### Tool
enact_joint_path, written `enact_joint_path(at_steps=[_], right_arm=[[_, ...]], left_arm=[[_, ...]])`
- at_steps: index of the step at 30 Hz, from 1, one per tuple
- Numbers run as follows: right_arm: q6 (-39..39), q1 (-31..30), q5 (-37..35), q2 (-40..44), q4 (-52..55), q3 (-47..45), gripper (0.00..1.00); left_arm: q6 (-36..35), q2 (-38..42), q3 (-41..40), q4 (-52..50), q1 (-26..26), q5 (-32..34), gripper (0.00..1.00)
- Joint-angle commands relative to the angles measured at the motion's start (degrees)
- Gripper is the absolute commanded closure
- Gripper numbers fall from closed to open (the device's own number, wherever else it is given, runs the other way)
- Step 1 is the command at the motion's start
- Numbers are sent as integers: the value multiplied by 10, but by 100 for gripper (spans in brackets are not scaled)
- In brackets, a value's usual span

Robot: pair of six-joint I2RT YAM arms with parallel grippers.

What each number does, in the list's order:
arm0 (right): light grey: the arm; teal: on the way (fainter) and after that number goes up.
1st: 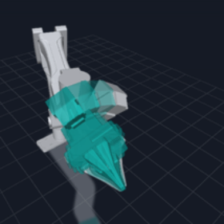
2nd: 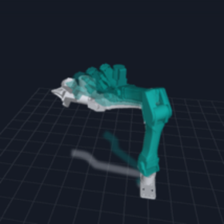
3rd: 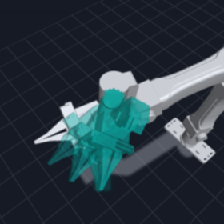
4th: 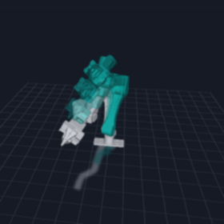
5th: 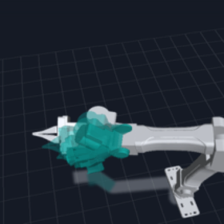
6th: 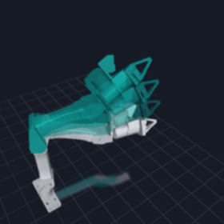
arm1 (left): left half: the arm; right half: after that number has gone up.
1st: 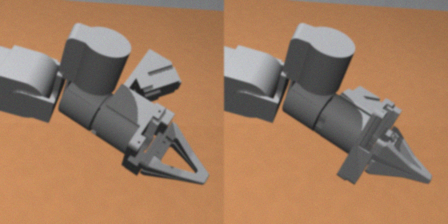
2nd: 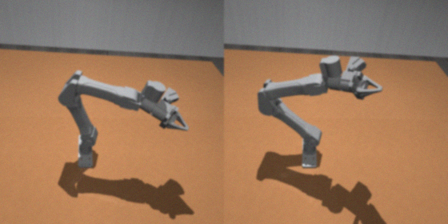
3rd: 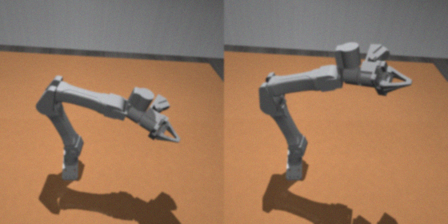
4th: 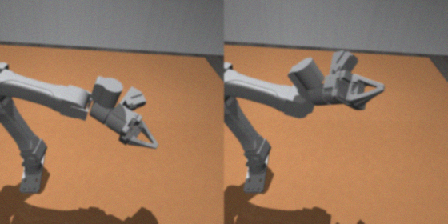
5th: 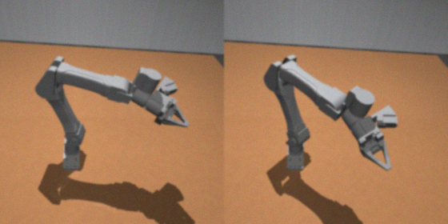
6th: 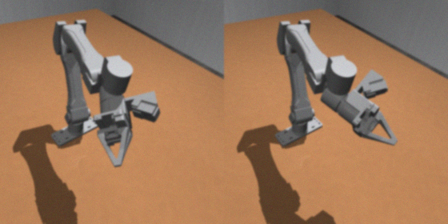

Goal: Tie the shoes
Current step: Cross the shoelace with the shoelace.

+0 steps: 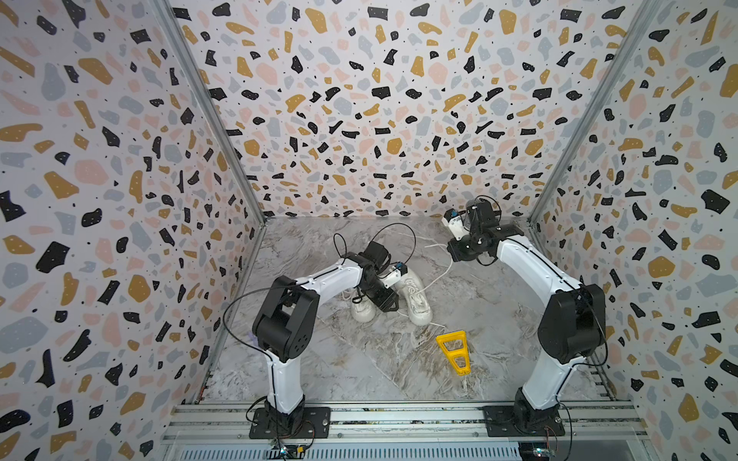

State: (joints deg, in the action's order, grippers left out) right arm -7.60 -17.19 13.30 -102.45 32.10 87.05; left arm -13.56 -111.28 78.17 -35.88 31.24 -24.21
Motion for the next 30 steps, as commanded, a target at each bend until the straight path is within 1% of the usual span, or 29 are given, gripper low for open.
enact_joint_path(at_steps=[1, 8, 16, 19, 24, 27, 29, 30], right_arm=[[25, 2, 25, 22, -29, -24, 100], [31, 11, 33, 26, -35, -33, 100], [38, 21, 42, 28, -37, -37, 100], [36, 21, 41, 33, -36, -42, 100], [31, 22, 38, 48, -39, -56, 100], [33, 22, 43, 61, -45, -70, 100], [34, 22, 59, 74, -58, -87, 100], [35, 22, 72, 84, -68, -96, 100]], left_arm=[[30, -19, 30, 28, 12, 15, 44], [51, -56, 52, 43, 19, 61, 51], [57, -47, 2, 77, 37, 104, 53], [63, -45, -19, 94, 47, 128, 58], [78, -29, -67, 127, 49, 158, 78], [71, -9, -88, 144, 49, 167, 91], [61, 3, -92, 147, 49, 169, 99], [54, 11, -92, 148, 47, 165, 100]])
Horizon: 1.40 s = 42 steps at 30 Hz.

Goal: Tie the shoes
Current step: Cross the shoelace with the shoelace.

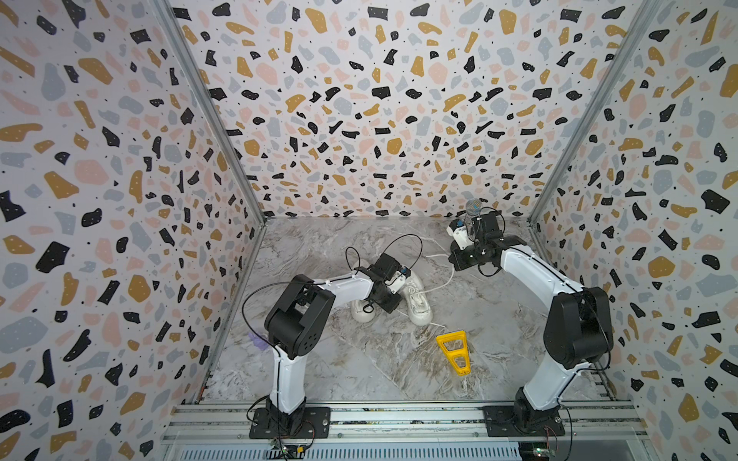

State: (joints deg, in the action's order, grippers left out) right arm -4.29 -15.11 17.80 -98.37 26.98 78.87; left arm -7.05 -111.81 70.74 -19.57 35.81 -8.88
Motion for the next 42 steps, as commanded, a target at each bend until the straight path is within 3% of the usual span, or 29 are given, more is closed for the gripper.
enact_joint_path(at_steps=[1, 6, 9, 14, 24, 31, 39, 42], right_arm=[[3, 1, 39, 52, -23, -25, 100], [-23, 1, 89, 100, -34, -61, 100], [-42, 1, 103, 119, -16, -66, 100], [-39, 4, 120, 144, -12, -82, 100], [-14, 35, 181, 159, -9, -79, 100], [-27, 58, 196, 164, 5, -59, 100], [-36, 58, 263, 148, 27, -31, 100], [-29, 58, 267, 144, 25, -33, 100]], left_arm=[[-16, 24, -18, -15, 1, 7, 100], [-94, 84, -8, -48, -6, -78, 100], [-145, 108, 25, -122, -9, -113, 100], [-185, 138, 65, -231, -15, -121, 100], [-226, 149, 187, -413, -29, -146, 100], [-235, 134, 265, -499, -29, -244, 100], [-210, 102, 337, -520, -30, -325, 100], [-211, 92, 334, -520, -32, -318, 100]])
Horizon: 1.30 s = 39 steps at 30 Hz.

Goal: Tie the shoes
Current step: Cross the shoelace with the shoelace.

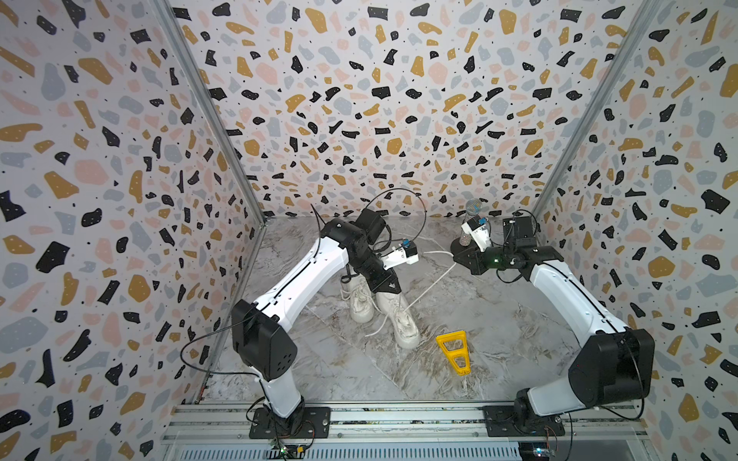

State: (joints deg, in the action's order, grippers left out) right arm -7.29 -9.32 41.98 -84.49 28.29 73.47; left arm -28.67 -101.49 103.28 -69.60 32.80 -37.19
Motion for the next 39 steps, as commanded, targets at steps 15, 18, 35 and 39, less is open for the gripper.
enact_joint_path(at_steps=[15, 18, 35, 39], right_arm=[[83, 0, 39, 16, -29, 29, 100], [92, 0, 58, 13, -41, 25, 100], [77, 0, 30, -3, -48, -14, 100], [67, 0, 11, 9, -45, -27, 100]], left_arm=[[-84, 64, -161, -69, -68, 39, 100], [-117, 71, -214, -89, -69, 55, 100], [-55, -21, -219, 120, -67, 55, 59], [-13, -61, -202, 150, -65, 18, 59]])
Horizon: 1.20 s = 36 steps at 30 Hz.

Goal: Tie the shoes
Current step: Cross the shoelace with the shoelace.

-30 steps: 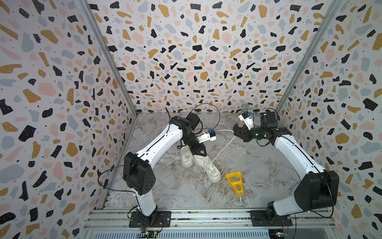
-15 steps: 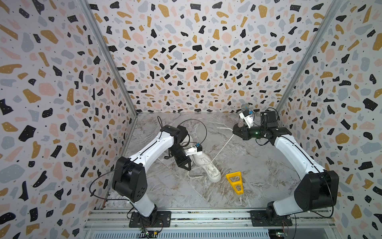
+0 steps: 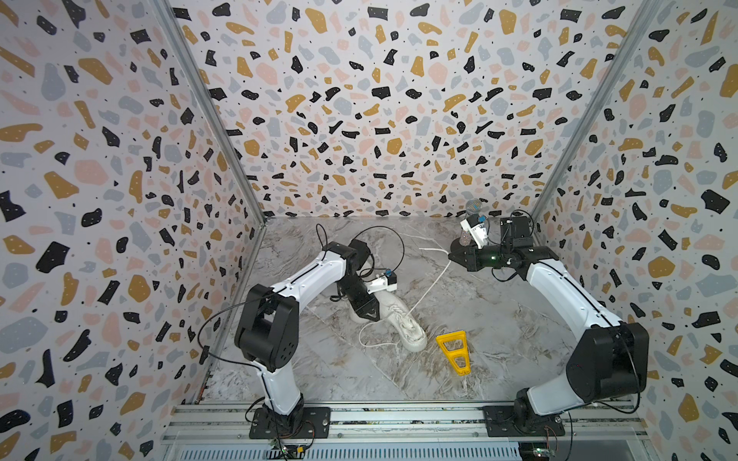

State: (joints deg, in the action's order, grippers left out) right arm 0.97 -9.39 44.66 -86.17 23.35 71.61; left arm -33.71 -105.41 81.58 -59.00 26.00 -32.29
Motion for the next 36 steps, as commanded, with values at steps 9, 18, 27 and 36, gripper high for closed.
enact_joint_path(at_steps=[9, 18, 27, 36], right_arm=[[-19, 2, -71, 40, 15, -13, 100], [4, 2, -123, 53, 4, -34, 100], [5, 1, -73, 45, -11, -24, 100], [21, -12, -35, -10, -24, 19, 100]], left_arm=[[79, -98, 39, 71, 8, -51, 57], [142, -191, 162, 90, 10, -84, 56], [139, -161, 176, 77, -2, -112, 53], [36, 27, -36, 87, -26, -29, 51]])
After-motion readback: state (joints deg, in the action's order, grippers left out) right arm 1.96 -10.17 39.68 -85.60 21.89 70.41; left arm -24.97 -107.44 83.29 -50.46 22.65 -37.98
